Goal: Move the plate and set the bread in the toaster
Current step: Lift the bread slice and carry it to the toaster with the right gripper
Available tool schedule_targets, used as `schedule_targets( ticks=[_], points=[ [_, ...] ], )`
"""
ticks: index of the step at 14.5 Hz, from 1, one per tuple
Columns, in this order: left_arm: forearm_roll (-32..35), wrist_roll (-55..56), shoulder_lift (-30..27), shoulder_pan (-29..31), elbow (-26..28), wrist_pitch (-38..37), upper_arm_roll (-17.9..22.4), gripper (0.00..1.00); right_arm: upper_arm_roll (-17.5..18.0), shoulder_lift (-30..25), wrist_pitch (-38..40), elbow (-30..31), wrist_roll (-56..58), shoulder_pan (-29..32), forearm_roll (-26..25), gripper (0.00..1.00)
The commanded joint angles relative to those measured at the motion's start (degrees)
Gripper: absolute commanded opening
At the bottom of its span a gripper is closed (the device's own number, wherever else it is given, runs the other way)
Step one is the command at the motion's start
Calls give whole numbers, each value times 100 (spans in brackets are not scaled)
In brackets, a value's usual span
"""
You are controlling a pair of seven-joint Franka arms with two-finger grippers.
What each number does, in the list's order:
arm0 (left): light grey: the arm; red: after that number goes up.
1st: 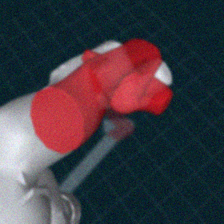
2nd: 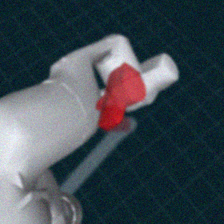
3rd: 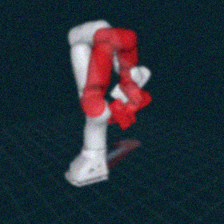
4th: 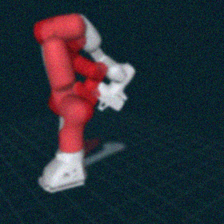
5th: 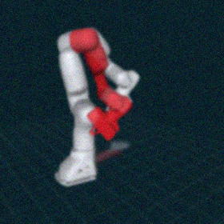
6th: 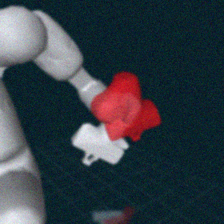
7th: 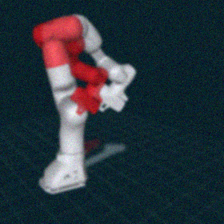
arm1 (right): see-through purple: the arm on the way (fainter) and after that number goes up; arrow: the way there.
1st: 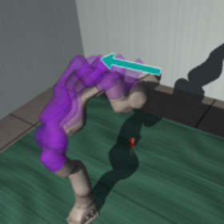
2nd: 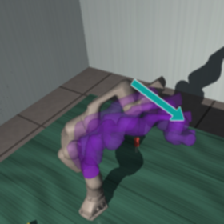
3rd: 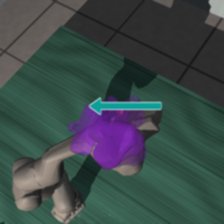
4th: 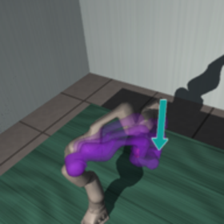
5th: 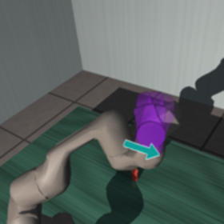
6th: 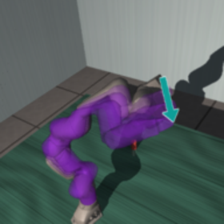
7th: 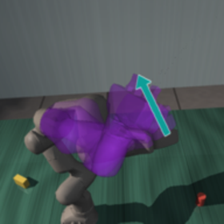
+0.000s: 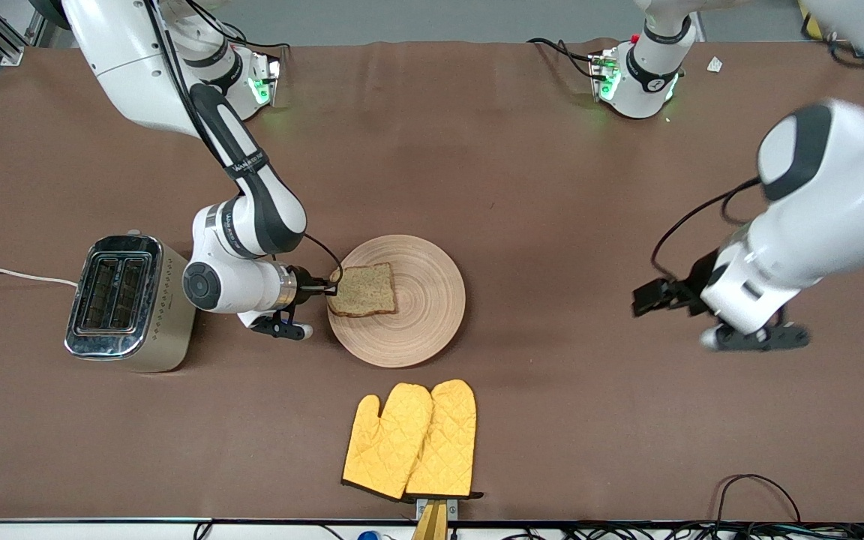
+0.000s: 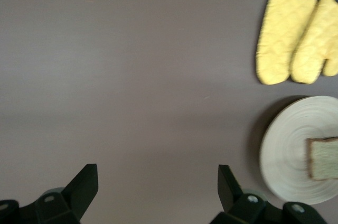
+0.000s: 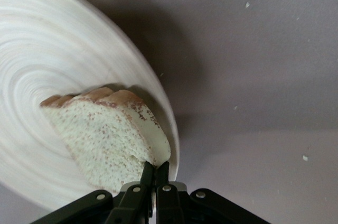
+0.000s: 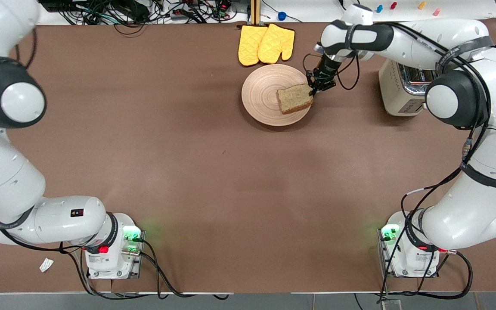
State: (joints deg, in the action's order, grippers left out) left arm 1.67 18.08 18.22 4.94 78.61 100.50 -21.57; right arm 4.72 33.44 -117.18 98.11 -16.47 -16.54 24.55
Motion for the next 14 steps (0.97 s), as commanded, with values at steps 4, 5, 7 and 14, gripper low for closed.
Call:
schedule_targets(
  ticks=[4, 5, 7, 14],
  points=[
    [720, 2, -740, 104, -21, -803, 109, 100, -59, -311, 1934, -1372, -400, 28, -894, 1],
    [695, -6, -881, 104, -3, -847, 100, 100, -51, -364, 2083, -1452, -418, -7, -1465, 0],
    [624, -15, -891, 104, -38, -979, 30, 100, -33, -461, 2408, -1557, -471, -121, -2511, 0],
    [563, -33, -873, 112, -73, -979, 30, 100, 20, -1022, 3964, -1848, -113, -183, -4964, 0]
  ],
)
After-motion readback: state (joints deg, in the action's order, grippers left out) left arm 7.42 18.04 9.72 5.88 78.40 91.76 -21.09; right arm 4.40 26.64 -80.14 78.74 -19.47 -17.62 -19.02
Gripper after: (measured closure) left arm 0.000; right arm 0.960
